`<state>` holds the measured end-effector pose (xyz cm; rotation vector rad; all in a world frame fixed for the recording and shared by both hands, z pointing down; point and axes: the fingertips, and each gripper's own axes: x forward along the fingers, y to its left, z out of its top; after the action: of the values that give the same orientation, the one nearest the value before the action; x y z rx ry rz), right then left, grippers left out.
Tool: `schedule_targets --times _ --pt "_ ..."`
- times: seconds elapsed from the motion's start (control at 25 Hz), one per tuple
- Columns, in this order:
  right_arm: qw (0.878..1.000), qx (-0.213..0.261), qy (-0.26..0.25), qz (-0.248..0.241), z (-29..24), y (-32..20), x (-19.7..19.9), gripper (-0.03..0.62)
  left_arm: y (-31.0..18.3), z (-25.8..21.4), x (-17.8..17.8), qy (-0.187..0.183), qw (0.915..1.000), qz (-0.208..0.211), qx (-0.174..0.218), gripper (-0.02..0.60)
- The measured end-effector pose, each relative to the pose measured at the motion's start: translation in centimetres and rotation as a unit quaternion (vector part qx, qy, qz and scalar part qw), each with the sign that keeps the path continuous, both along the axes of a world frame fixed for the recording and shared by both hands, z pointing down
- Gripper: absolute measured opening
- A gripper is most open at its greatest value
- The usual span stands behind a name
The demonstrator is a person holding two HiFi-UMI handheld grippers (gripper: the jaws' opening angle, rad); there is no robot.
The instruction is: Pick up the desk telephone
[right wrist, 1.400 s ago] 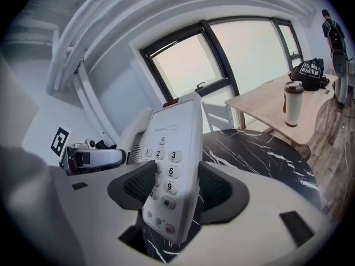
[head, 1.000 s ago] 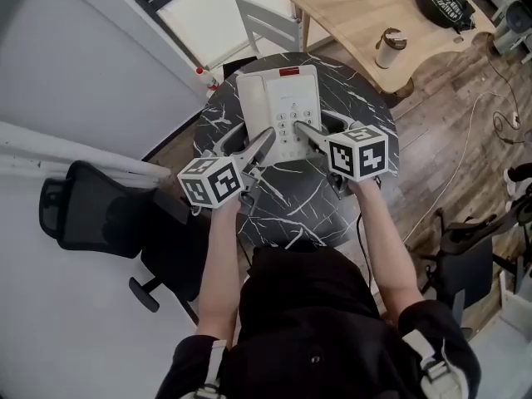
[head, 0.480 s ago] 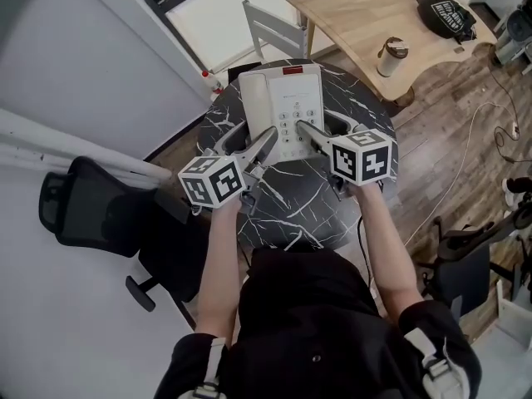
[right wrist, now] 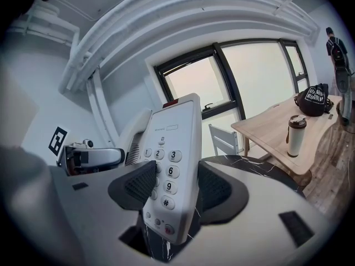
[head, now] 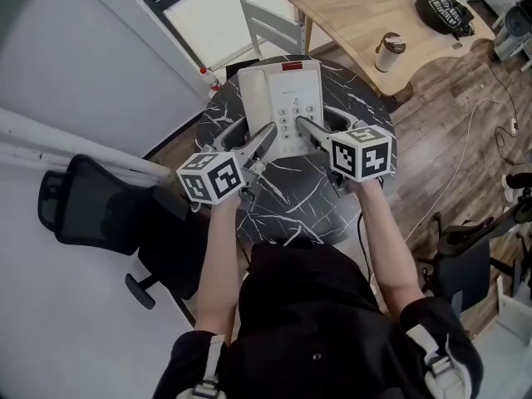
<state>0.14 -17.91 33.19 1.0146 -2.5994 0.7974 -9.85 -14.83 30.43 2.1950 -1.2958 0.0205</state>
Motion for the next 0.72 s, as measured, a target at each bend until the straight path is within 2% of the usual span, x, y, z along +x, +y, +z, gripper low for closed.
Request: schedule_targets --times 0.72 --pt "1.000 0.002 0.007 -0.001 0.11 0.00 0.23 0.253 -0.11 0.06 0.23 -0.006 1.0000 0.002 0.000 0.319"
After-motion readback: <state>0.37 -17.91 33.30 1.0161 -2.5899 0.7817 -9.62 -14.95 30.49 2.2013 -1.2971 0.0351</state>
